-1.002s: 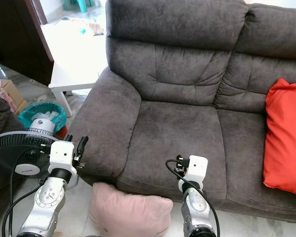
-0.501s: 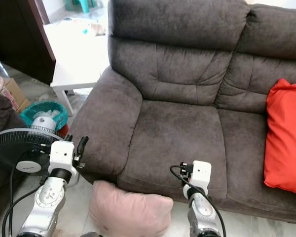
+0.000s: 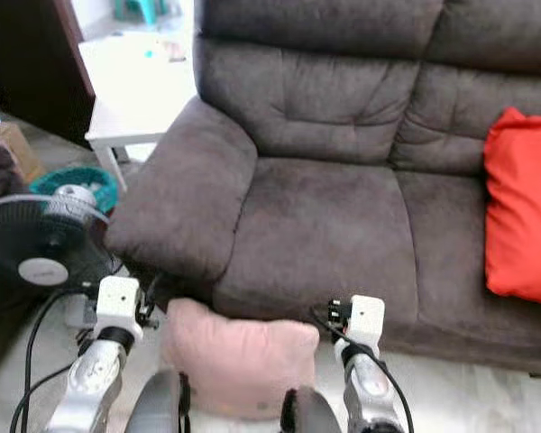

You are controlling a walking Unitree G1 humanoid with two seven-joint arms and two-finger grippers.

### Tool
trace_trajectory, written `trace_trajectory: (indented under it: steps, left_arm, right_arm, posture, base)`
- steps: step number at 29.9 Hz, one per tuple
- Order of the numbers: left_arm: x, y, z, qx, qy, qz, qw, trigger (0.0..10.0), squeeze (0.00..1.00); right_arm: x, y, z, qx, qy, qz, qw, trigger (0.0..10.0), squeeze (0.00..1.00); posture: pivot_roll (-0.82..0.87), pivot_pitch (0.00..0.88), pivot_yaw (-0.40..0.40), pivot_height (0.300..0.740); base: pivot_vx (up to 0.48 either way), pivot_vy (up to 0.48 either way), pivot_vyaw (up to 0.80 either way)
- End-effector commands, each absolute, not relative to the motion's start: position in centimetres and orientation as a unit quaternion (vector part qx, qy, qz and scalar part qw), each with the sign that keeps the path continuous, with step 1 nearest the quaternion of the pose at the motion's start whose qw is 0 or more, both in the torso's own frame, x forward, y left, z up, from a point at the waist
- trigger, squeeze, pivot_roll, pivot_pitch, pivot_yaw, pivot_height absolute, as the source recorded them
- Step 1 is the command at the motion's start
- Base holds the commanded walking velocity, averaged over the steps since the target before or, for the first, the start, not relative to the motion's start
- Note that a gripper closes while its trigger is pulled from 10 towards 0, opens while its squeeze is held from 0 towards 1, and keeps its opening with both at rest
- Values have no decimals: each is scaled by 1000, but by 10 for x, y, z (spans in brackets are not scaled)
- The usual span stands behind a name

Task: Move the pillow to the sofa from floor

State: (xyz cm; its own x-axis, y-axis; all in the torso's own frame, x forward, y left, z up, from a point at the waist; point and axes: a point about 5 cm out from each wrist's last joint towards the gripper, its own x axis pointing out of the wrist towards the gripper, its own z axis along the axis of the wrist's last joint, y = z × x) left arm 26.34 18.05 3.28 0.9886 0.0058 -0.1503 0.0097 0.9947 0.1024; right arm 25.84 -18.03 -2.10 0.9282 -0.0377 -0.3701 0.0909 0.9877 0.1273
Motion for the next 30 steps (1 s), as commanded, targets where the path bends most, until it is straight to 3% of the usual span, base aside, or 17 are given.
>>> trace_trajectory:
  steps: [1,9,14,23,30]
  left_arm:
    - [265,182,30,36,89,6,995,10000,0]
    - [260,193,-5,-10,199,26,980,10000,0]
    - [260,201,-9,-7,212,44,976,10000,0]
    - [261,206,-13,-9,218,47,975,10000,0]
    - [261,203,-15,0,219,40,975,10000,0]
  right_arm:
    - [258,-186,-22,70,192,-39,978,10000,0]
    - [254,-194,-25,66,205,-34,976,10000,0]
    - [254,-198,-25,57,210,-27,976,10000,0]
    - [258,-192,-24,52,221,-7,974,10000,0]
    - [254,-192,-30,60,243,-10,968,10000,0]
  posture:
    - [147,89,-70,616]
    - [140,93,-84,616]
    - [134,97,-93,616]
    - [136,100,-105,616]
    - [137,102,-101,616]
  base:
    - [0,0,0]
    - [0,0,0]
    - [0,0,0]
    - [0,0,746]
    - [0,0,0]
